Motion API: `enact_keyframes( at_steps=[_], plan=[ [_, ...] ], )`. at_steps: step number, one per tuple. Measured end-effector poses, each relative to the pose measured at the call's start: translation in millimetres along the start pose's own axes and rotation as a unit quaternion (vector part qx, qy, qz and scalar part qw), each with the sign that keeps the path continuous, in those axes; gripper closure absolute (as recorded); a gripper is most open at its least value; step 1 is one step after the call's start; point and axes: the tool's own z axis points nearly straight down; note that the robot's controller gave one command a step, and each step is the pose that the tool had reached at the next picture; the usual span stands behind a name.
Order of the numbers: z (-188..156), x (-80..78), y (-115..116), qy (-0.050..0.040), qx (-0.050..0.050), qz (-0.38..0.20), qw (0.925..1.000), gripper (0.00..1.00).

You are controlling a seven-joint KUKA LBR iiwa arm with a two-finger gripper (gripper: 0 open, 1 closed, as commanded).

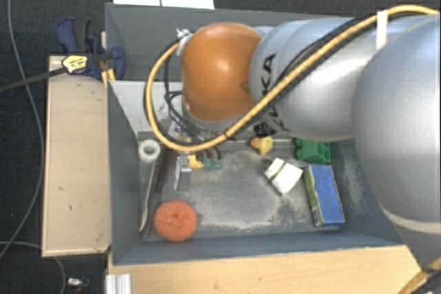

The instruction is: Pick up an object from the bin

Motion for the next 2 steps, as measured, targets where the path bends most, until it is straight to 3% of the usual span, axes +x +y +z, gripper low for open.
enact_keyframes(
  at_steps=[1, 2],
  plan=[
    [-5, -2.0, -1, -0.0039, -0.001, 0.003, 1.0, 0.0],
    [48, 33.9, 2, -0.0067, -0.002, -0.118, 0.993, 0.0]
  ],
)
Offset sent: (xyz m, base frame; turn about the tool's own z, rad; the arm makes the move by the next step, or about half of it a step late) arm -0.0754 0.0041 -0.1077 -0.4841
